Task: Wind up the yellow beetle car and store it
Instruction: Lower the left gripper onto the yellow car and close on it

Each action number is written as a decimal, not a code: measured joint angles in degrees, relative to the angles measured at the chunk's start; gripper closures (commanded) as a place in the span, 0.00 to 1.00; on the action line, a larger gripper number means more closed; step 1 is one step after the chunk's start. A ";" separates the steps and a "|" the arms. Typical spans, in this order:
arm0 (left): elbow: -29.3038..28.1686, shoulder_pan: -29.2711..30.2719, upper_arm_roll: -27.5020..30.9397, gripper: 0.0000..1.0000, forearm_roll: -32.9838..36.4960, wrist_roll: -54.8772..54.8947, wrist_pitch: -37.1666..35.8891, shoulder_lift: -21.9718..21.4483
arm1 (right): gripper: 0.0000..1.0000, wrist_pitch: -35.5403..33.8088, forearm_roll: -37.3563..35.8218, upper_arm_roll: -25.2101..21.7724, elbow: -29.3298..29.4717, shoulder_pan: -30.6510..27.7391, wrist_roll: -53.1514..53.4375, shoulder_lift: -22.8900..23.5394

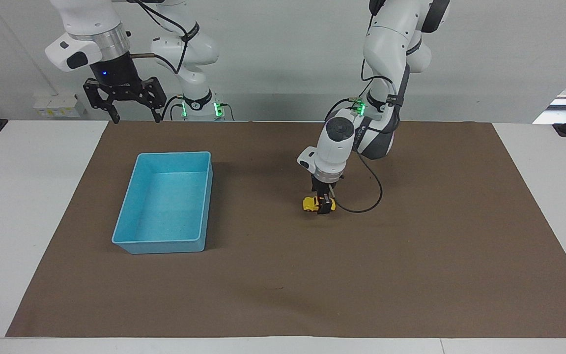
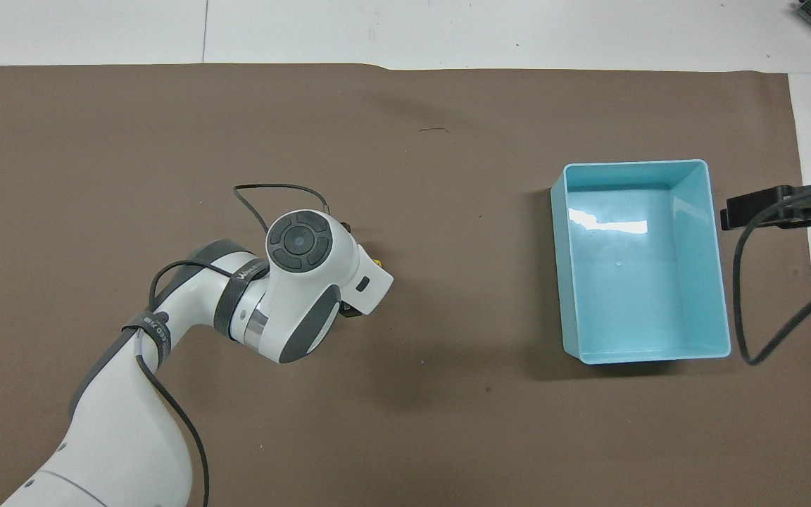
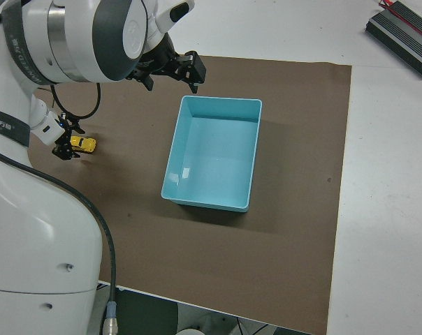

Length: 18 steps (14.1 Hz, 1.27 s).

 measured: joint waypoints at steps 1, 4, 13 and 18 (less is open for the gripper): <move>0.03 -0.06 -0.02 0.46 0.52 -0.39 -0.13 -0.01 | 0.00 0.00 0.00 0.00 0.00 0.00 0.00 0.00; 0.14 -0.07 0.05 0.70 1.20 -0.50 -0.54 -0.06 | 0.00 0.00 0.00 0.00 0.00 0.00 0.00 0.00; 0.20 -0.06 0.26 1.00 1.74 -0.49 -1.28 -0.16 | 0.00 0.00 0.00 0.00 0.00 0.00 0.00 0.00; -0.17 0.22 0.81 1.00 1.82 0.58 -1.59 -0.49 | 0.00 0.00 0.00 0.00 0.00 -0.01 0.00 0.00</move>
